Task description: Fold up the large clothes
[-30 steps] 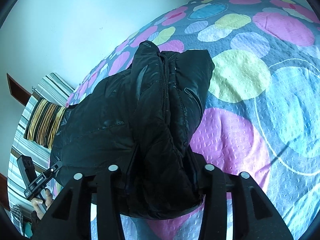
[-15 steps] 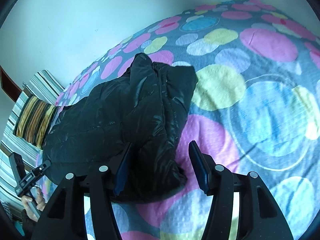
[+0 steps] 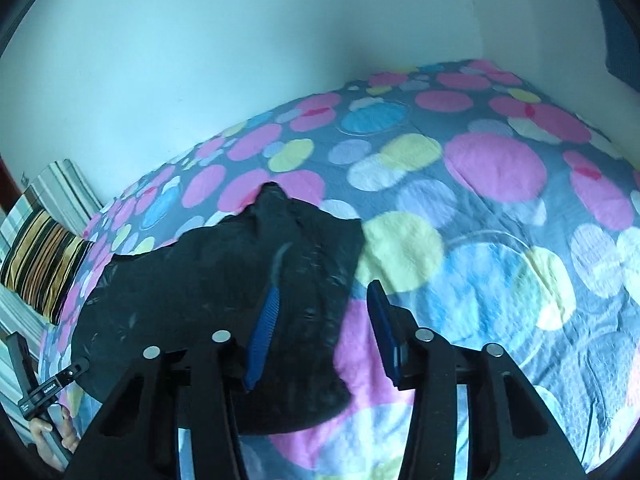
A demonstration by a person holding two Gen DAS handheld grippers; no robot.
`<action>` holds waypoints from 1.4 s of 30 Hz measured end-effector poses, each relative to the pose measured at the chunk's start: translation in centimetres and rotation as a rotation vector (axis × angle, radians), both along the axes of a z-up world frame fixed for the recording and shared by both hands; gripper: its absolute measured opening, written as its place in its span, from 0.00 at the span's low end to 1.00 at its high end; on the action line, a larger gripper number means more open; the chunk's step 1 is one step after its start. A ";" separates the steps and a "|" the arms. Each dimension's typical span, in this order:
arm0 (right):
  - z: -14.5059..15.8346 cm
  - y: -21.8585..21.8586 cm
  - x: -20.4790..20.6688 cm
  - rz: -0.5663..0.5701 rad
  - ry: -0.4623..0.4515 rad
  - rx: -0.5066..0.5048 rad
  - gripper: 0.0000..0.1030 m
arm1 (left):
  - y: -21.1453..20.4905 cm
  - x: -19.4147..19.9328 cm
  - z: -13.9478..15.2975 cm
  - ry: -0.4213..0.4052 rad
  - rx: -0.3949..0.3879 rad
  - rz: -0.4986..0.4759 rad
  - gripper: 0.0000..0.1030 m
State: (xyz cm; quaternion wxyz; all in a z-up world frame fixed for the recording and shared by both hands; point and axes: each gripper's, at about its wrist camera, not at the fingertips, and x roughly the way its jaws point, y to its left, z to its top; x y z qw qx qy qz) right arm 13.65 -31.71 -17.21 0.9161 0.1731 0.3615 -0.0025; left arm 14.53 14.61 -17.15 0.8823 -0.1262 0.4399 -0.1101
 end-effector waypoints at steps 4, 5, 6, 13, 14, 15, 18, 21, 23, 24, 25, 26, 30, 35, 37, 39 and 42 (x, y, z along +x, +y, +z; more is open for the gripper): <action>0.7 4.4 1.2 0.108 -0.013 -0.005 0.40 | 0.1 -0.1 0.0 0.004 -0.005 0.000 0.79; 0.7 5.9 1.7 0.143 -0.010 -0.012 0.40 | 0.1 0.0 0.0 0.004 -0.003 0.000 0.79; 0.6 7.0 2.1 0.170 -0.005 -0.013 0.40 | 0.1 0.0 0.0 0.003 -0.003 0.001 0.79; 0.0 15.5 5.4 0.353 0.021 -0.014 0.40 | 1.9 -0.2 1.5 -0.035 -0.068 0.033 0.80; -0.3 16.8 5.9 0.383 0.033 -0.018 0.40 | 2.3 0.0 1.5 -0.032 -0.083 0.040 0.80; -0.6 17.6 6.2 0.399 0.041 -0.021 0.40 | 2.5 0.3 1.5 -0.028 -0.090 0.046 0.80; -2.2 19.6 7.3 0.425 0.097 -0.040 0.40 | 3.0 1.2 1.2 -0.018 -0.098 0.059 0.80; -4.1 20.7 7.9 0.426 0.156 -0.079 0.40 | 3.1 2.2 0.8 -0.010 -0.100 0.049 0.80; -5.1 21.1 8.0 0.434 0.171 -0.108 0.40 | 3.0 3.2 0.5 0.005 -0.120 0.026 0.80; -5.4 21.1 7.9 0.436 0.174 -0.118 0.40 | 2.9 3.5 0.4 0.011 -0.129 0.016 0.80; -5.7 21.1 8.0 0.435 0.180 -0.121 0.39 | 2.8 4.0 0.2 0.016 -0.136 0.007 0.80; -5.8 21.1 8.0 0.434 0.184 -0.121 0.39 | 2.7 4.5 0.1 0.022 -0.139 0.001 0.81; -6.1 21.3 8.0 0.435 0.189 -0.131 0.39 | 2.1 6.0 -0.5 0.047 -0.142 -0.032 0.84; -6.3 21.5 8.1 0.434 0.188 -0.137 0.39 | 1.8 7.5 -1.4 0.093 -0.143 -0.063 0.85; -6.3 21.6 8.1 0.434 0.188 -0.140 0.40 | 1.7 8.1 -2.0 0.128 -0.153 -0.077 0.84; -6.3 21.6 8.1 0.434 0.188 -0.146 0.40 | 1.8 8.6 -2.6 0.156 -0.179 -0.090 0.78; -6.4 21.7 8.2 0.433 0.187 -0.148 0.40 | 2.2 9.0 -3.5 0.189 -0.245 -0.098 0.65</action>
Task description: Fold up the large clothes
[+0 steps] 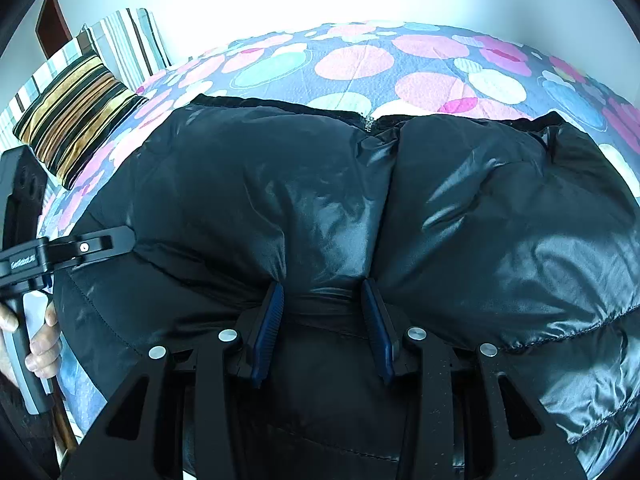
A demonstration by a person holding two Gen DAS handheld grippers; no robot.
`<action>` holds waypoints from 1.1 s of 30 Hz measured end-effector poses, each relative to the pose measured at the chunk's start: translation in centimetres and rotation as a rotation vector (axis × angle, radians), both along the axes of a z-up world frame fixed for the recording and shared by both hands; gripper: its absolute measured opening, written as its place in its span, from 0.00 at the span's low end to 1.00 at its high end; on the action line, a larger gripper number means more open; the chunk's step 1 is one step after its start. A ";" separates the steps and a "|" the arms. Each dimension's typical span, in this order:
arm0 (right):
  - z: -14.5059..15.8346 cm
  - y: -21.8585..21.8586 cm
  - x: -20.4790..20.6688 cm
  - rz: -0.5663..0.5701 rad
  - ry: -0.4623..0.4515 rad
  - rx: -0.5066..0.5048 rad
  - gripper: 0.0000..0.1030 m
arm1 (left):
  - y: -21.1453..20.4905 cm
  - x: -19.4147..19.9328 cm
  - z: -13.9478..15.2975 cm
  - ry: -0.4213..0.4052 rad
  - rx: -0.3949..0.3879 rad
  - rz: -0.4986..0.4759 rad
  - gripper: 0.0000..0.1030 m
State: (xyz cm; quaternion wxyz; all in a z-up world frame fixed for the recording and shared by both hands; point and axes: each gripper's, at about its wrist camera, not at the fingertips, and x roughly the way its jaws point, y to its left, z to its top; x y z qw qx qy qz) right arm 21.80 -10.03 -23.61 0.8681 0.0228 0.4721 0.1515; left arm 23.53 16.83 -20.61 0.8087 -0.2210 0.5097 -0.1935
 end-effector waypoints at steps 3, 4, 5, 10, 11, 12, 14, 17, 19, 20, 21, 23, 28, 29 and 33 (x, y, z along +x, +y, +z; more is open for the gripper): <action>0.0 0.0 0.0 0.000 0.000 0.000 0.40 | -0.6 -0.2 0.3 -0.026 0.012 -0.015 0.52; 0.0 0.0 0.0 0.001 0.000 -0.001 0.40 | -0.7 -0.3 0.5 -0.035 0.022 -0.019 0.50; -0.1 0.0 0.0 0.000 -0.001 -0.003 0.40 | -0.9 -0.4 0.8 -0.045 0.031 -0.023 0.45; -0.1 0.0 0.1 -0.002 -0.001 -0.003 0.40 | -1.9 -0.9 2.7 -0.097 0.073 -0.030 0.36; -0.1 0.0 0.1 -0.002 -0.002 -0.004 0.40 | -2.3 -1.1 3.2 -0.111 0.083 -0.029 0.34; -0.1 0.0 0.1 -0.002 -0.002 -0.005 0.40 | -2.5 -1.2 3.5 -0.120 0.088 -0.029 0.33; -0.1 0.0 0.1 -0.002 -0.002 -0.005 0.40 | -3.1 -1.5 4.5 -0.144 0.103 -0.030 0.32; -0.1 0.0 0.1 -0.002 -0.002 -0.004 0.40 | -3.8 -1.7 5.7 -0.170 0.119 -0.036 0.31; -0.2 0.0 0.0 -0.002 -0.002 -0.003 0.40 | -4.4 -1.9 6.4 -0.187 0.139 -0.043 0.30; -0.2 0.0 0.1 -0.003 -0.002 -0.003 0.40 | -4.6 -2.0 6.7 -0.195 0.152 -0.045 0.30; -0.1 -0.1 0.1 -0.004 -0.001 0.001 0.40 | -4.8 -2.1 6.9 -0.202 0.163 -0.047 0.30; 0.1 -0.2 0.2 -0.007 0.002 0.010 0.40 | -4.9 -2.2 7.3 -0.213 0.170 -0.046 0.29; 1.1 -0.7 0.3 -0.018 0.009 0.042 0.40 | -5.2 -2.6 8.4 -0.232 0.182 -0.049 0.29; 1.4 -1.0 0.4 -0.020 0.011 0.051 0.40 | -5.3 -2.8 8.7 -0.238 0.189 -0.051 0.29; 2.2 -2.3 0.3 -0.045 0.009 0.095 0.40 | -6.0 -3.1 9.5 -0.260 0.218 -0.059 0.29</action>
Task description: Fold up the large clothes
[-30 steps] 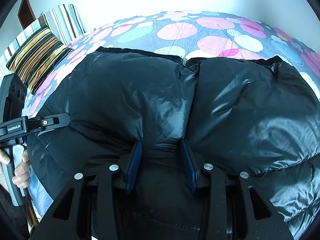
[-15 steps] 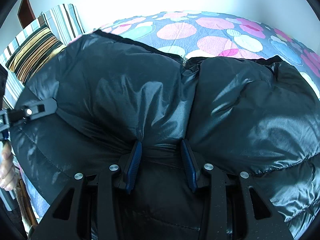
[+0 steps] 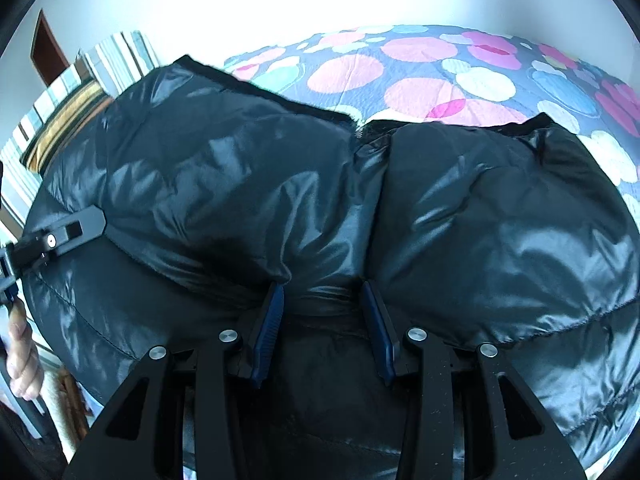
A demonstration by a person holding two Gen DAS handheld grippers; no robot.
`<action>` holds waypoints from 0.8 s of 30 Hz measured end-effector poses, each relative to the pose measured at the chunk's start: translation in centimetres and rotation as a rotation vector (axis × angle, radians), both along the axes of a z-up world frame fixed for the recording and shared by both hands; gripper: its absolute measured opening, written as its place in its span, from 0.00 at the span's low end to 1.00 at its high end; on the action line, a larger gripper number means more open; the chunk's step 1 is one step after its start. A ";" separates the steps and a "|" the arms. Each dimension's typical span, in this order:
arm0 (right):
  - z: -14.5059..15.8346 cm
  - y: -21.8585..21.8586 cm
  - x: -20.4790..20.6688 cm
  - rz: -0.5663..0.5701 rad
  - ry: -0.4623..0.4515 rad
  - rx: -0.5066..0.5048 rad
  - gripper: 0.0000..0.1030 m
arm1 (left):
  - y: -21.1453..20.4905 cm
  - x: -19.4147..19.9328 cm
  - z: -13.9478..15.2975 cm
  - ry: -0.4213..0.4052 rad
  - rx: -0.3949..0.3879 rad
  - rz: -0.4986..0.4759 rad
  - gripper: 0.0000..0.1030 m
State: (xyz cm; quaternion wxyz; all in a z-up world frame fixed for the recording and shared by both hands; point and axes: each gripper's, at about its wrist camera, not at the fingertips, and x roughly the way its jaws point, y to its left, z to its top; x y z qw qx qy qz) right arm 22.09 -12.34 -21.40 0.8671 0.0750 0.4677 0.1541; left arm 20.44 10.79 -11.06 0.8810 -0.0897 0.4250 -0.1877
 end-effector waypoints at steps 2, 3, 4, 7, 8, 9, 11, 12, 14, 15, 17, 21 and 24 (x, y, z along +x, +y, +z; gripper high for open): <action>0.4 -0.6 -0.1 -0.014 -0.008 0.011 0.40 | -0.4 -0.1 0.4 -0.010 0.014 -0.003 0.29; 0.6 -1.1 -0.1 -0.022 -0.013 0.014 0.40 | -0.5 -0.1 0.5 -0.012 0.017 -0.004 0.29; 0.7 -1.4 -0.2 -0.029 -0.016 0.016 0.40 | -0.6 -0.2 0.7 -0.015 0.020 -0.005 0.29; 0.9 -2.2 -0.1 -0.046 -0.020 0.027 0.40 | -1.3 -0.3 1.1 -0.024 0.040 -0.009 0.29; 0.8 -2.4 0.0 -0.050 -0.019 0.028 0.40 | -1.5 -0.3 1.3 -0.027 0.050 -0.010 0.29; 0.8 -2.6 0.1 -0.053 -0.017 0.027 0.40 | -1.7 -0.4 1.4 -0.030 0.057 -0.012 0.29; 0.6 -2.4 -0.2 -0.055 -0.018 0.022 0.40 | -2.3 -0.4 1.8 -0.038 0.076 -0.015 0.29; 0.5 -2.3 -0.4 -0.055 -0.019 0.018 0.40 | -2.5 -0.5 1.9 -0.043 0.083 -0.017 0.29; 0.3 -2.0 -0.6 -0.053 -0.023 0.002 0.40 | -3.3 -0.6 2.4 -0.058 0.100 -0.023 0.29; 0.3 -2.0 -0.7 -0.054 -0.025 -0.004 0.40 | -3.7 -0.7 2.7 -0.065 0.110 -0.024 0.29; 0.4 -2.0 -1.0 -0.053 -0.030 -0.005 0.40 | -4.3 -0.8 3.0 -0.076 0.127 -0.029 0.29; 1.2 -2.9 -1.7 -0.070 -0.044 0.006 0.40 | -5.6 -1.0 3.6 -0.094 0.158 -0.040 0.29; 1.8 -4.1 -2.3 -0.099 -0.050 0.011 0.40 | -6.6 -1.3 4.0 -0.109 0.181 -0.047 0.29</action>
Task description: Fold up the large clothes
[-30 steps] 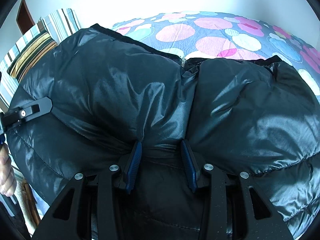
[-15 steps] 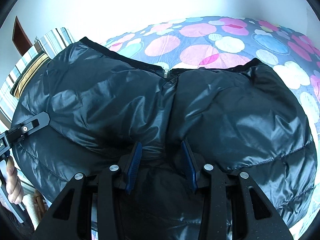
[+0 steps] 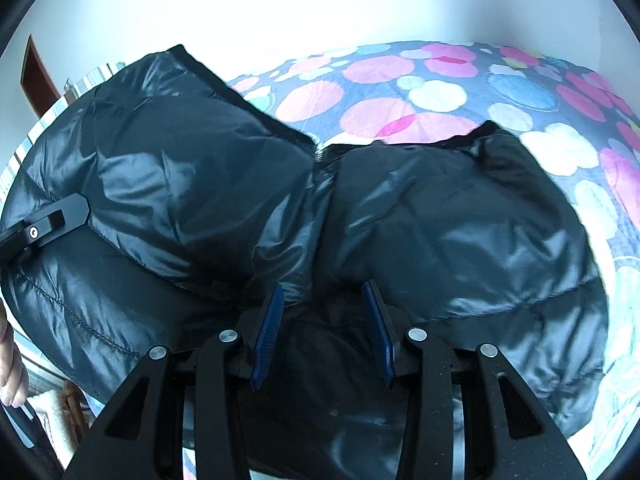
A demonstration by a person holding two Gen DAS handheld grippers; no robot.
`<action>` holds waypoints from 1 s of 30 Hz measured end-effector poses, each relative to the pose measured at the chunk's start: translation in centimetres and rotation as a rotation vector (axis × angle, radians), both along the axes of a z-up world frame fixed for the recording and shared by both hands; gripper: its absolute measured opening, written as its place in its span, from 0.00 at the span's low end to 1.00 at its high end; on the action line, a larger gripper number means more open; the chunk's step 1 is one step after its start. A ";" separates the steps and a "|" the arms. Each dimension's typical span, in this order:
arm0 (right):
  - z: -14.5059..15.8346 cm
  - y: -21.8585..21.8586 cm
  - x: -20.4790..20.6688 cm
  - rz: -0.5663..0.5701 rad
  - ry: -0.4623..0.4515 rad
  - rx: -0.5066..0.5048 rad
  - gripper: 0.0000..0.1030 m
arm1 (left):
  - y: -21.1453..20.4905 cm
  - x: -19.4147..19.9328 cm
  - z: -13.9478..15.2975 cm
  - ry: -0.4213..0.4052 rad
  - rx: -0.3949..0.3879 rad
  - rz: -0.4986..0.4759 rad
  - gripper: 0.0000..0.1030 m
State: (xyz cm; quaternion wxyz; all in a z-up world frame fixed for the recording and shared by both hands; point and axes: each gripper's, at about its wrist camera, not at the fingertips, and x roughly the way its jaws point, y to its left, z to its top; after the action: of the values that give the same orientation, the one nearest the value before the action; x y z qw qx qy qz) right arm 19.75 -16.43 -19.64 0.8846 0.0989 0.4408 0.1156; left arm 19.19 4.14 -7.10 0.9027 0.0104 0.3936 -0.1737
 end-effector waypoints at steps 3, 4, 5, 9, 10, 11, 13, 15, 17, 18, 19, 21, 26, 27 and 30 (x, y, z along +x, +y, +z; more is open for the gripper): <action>0.4 -1.1 -0.6 -0.025 -0.007 -0.010 0.40 | -0.9 -0.2 0.2 -0.014 0.021 -0.008 0.29; 0.5 -1.4 -0.8 -0.031 -0.013 -0.018 0.40 | -1.1 -0.3 0.3 -0.018 0.028 -0.009 0.29; 0.6 -1.6 -1.0 -0.037 -0.017 -0.029 0.40 | -1.3 -0.3 0.3 -0.021 0.035 -0.011 0.29; 0.8 -2.1 -2.0 -0.051 -0.030 -0.063 0.40 | -2.1 -0.5 0.5 -0.030 0.058 -0.015 0.29; 0.8 -2.3 -2.3 -0.052 -0.032 -0.070 0.40 | -2.3 -0.5 0.5 -0.032 0.064 -0.015 0.29; 0.9 -2.3 -2.5 -0.052 -0.035 -0.074 0.40 | -2.5 -0.5 0.6 -0.033 0.069 -0.014 0.29; 0.9 -2.4 -2.9 -0.053 -0.041 -0.085 0.40 | -3.0 -0.6 0.7 -0.037 0.081 -0.013 0.29; 1.1 -2.6 -3.3 -0.056 -0.049 -0.101 0.40 | -3.7 -0.6 0.9 -0.044 0.097 -0.014 0.29; 1.3 -2.8 -3.8 -0.069 -0.060 -0.126 0.42 | -4.6 -0.8 1.1 -0.052 0.111 -0.019 0.29; 1.4 -3.0 -4.0 -0.076 -0.065 -0.137 0.42 | -5.2 -0.9 1.3 -0.058 0.120 -0.024 0.29; 1.6 -3.2 -4.2 -0.084 -0.069 -0.147 0.43 | -5.6 -1.0 1.4 -0.062 0.125 -0.027 0.29; 1.8 -3.9 -4.6 -0.103 -0.075 -0.155 0.44 | -6.8 -1.2 1.6 -0.074 0.140 -0.037 0.29; 2.0 -6.5 -5.4 -0.169 -0.078 -0.169 0.44 | -10.1 -1.7 1.6 -0.101 0.188 -0.073 0.29; 1.9 -6.9 -5.6 -0.181 -0.075 -0.171 0.44 | -10.8 -1.7 1.5 -0.103 0.195 -0.080 0.29; 1.5 -8.8 -6.2 -0.221 -0.058 -0.169 0.44 | -12.4 -1.8 1.2 -0.109 0.216 -0.096 0.29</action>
State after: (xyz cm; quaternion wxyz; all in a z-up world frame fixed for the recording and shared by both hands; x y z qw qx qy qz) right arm 13.54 -25.21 -18.16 0.9094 0.0688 0.4099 -0.0171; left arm 17.35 -8.29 -5.86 0.9069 0.1360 0.3596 -0.1725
